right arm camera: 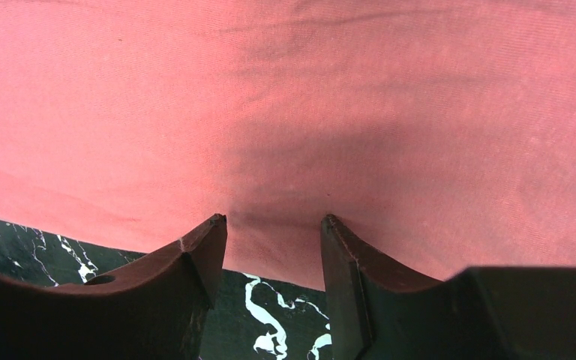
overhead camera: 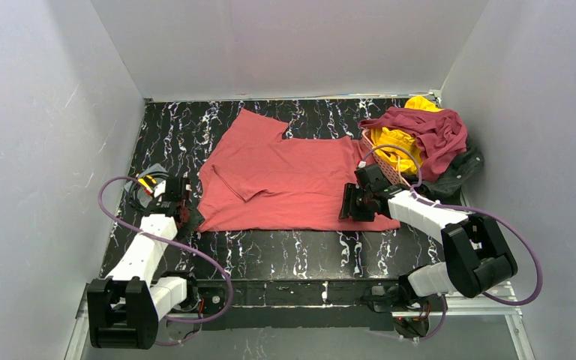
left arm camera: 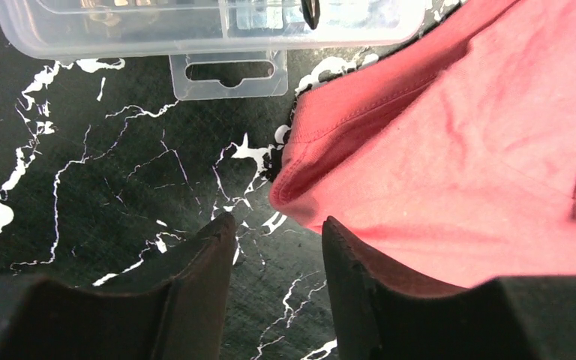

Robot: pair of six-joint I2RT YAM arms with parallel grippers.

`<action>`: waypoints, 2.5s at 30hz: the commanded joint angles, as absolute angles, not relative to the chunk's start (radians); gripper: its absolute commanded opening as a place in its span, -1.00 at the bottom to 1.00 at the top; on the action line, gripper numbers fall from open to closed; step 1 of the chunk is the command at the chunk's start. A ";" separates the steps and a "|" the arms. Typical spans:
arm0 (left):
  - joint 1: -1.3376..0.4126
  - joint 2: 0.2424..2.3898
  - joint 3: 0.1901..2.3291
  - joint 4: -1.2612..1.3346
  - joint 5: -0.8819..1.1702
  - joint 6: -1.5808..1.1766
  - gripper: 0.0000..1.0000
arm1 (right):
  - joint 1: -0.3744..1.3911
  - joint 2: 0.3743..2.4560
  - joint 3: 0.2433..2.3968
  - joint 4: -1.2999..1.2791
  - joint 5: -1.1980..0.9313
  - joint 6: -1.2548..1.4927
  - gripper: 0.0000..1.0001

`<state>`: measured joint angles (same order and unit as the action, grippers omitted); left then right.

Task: Fold and stack the mixed laundry pile
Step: Fold the T-shirt at the center of the board.

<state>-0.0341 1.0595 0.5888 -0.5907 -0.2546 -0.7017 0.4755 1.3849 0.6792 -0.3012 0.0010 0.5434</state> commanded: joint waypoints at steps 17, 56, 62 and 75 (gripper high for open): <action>-0.002 1.169 0.554 -0.509 -0.168 -0.724 -0.41 | 0.473 1.401 0.657 -0.321 0.052 0.541 0.17; -0.039 0.984 0.779 -0.704 -0.096 -0.670 0.03 | 0.473 1.313 0.839 -0.469 0.068 0.468 0.41; -0.194 1.141 0.798 -0.522 0.060 -0.679 0.13 | 0.473 1.381 0.831 -0.375 0.072 0.425 0.42; -0.243 1.322 0.636 -0.311 0.141 -0.721 0.18 | 0.474 1.451 0.668 -0.361 -0.081 0.504 0.43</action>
<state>-0.2443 1.3170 0.7006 -0.3279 0.1230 -0.7010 0.4770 1.4490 0.7521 -0.3428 -0.0040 0.4496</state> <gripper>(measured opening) 0.579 0.710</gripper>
